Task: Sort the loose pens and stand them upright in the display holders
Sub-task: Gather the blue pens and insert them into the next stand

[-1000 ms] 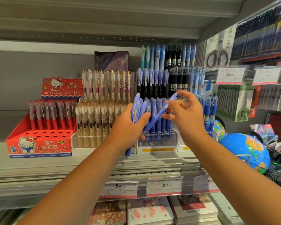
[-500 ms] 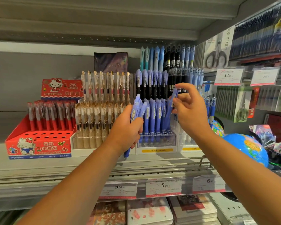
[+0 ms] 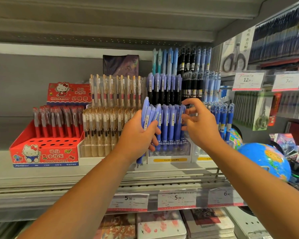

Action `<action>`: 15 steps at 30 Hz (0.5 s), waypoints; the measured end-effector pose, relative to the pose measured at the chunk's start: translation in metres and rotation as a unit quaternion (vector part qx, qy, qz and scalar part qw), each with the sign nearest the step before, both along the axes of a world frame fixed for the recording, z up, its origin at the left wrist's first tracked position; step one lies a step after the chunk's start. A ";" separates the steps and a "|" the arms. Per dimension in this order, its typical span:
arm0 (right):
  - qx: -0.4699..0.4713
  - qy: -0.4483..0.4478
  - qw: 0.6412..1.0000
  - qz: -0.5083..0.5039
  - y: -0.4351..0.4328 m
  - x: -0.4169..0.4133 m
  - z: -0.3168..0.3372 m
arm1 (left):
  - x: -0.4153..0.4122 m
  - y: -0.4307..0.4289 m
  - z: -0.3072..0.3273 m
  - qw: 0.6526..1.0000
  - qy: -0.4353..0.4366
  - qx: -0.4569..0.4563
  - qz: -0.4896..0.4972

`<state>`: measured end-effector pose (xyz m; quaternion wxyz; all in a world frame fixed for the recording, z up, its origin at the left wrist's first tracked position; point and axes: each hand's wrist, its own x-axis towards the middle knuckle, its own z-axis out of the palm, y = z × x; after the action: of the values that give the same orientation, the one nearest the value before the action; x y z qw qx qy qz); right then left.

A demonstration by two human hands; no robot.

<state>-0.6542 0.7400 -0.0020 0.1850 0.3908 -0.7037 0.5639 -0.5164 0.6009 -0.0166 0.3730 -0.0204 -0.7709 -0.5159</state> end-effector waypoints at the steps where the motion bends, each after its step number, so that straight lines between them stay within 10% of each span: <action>1: 0.003 0.004 1.000 -0.003 0.000 0.000 0.000 | 0.000 0.000 0.000 1.000 -0.001 0.001 -0.002; 15: 0.081 0.076 0.992 -0.064 0.001 0.006 -0.003 | -0.003 -0.005 -0.003 0.999 -0.019 0.029 -0.037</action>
<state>-0.6482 0.7410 -0.0052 0.2415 0.4003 -0.7547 0.4602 -0.5198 0.5958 -0.0198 0.3393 -0.0288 -0.7614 -0.5517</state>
